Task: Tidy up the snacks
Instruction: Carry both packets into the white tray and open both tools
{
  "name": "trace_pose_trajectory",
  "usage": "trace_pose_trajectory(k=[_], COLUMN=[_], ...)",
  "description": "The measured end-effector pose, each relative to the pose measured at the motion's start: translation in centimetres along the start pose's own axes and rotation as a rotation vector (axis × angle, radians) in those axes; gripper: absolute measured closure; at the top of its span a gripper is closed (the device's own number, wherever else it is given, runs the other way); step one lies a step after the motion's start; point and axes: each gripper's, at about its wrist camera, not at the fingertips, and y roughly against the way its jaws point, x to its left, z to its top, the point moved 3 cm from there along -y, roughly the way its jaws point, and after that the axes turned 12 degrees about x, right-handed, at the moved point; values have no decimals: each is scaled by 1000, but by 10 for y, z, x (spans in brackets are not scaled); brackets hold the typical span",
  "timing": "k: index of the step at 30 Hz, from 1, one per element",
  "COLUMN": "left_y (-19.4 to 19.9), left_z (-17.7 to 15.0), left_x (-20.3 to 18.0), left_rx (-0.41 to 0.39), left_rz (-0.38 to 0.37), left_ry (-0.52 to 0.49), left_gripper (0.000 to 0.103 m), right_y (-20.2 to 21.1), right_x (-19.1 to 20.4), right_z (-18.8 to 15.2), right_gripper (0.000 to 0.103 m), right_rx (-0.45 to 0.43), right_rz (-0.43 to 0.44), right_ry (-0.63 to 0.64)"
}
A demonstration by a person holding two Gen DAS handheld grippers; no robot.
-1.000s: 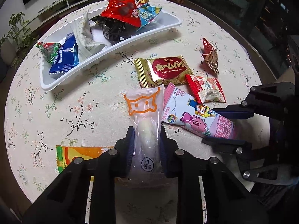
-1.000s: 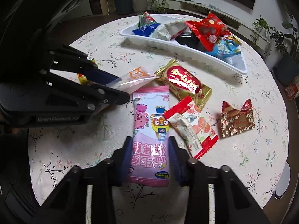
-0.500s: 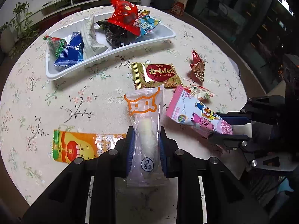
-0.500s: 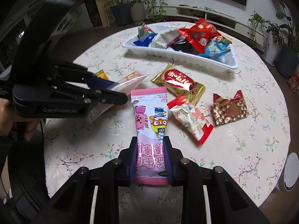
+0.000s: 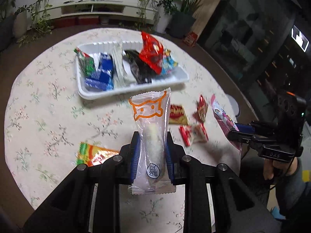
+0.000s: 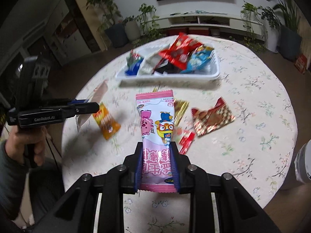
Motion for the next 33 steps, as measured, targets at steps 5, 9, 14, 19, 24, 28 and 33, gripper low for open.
trace_pose_trajectory(k=[5, 9, 14, 19, 24, 28, 33], left_y=[25, 44, 51, 37, 9, -19, -55], left_z=[27, 64, 108, 145, 169, 178, 179], left_x=[15, 26, 34, 48, 64, 82, 98], left_rx=[-77, -133, -163, -161, -117, -101, -66], left_rz=[-7, 6, 30, 55, 83, 87, 83], left_ry=[36, 58, 71, 109, 121, 153, 161], left_gripper=[81, 81, 81, 81, 81, 81, 81], right_y=[18, 33, 51, 49, 18, -20, -72], right_x=[-14, -19, -14, 6, 25, 28, 23], right_z=[21, 49, 108, 172, 217, 236, 242], right_gripper=[75, 75, 75, 75, 75, 75, 75], right_rx=[-44, -89, -156, -189, -168, -113, -32], right_rz=[1, -30, -53, -78, -96, -113, -126], right_ry=[-29, -19, 1, 48, 82, 82, 56])
